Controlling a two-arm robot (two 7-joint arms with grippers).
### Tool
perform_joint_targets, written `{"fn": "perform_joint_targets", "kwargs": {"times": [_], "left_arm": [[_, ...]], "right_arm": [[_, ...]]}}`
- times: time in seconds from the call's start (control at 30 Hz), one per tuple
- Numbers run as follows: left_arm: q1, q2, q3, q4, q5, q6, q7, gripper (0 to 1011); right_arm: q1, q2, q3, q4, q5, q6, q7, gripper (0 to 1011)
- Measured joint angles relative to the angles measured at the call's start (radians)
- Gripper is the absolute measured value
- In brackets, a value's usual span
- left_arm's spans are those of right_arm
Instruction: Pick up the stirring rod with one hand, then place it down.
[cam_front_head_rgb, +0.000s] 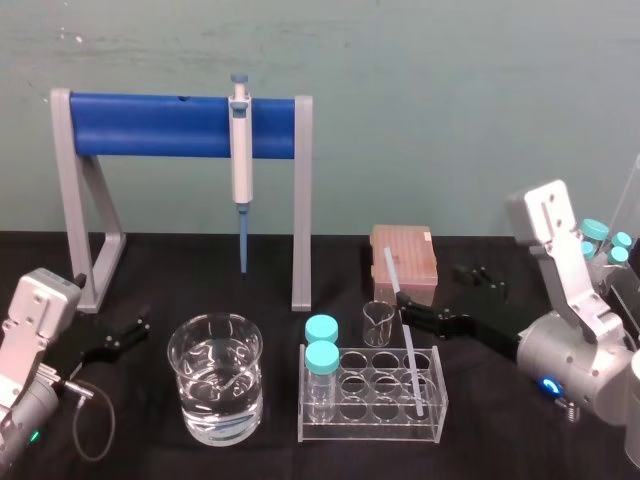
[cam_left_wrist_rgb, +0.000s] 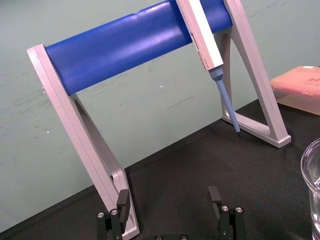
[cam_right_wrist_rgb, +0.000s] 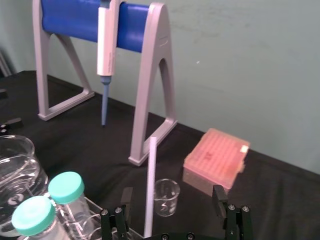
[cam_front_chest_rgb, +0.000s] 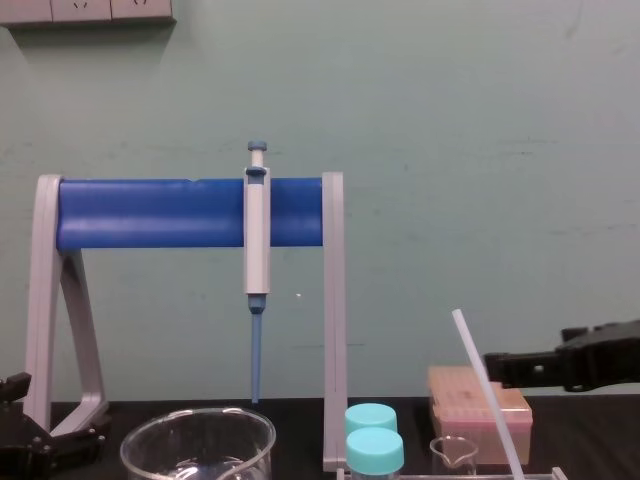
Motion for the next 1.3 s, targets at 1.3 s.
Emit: {"fn": "perform_joint_targets", "kwargs": {"times": [1.3], "left_arm": [[0.0, 0.0, 0.0, 0.0, 0.0, 0.0, 0.0, 1005]], "right_arm": [[0.217, -0.114, -0.059, 0.264, -0.041, 0.153, 0.176, 958]]}}
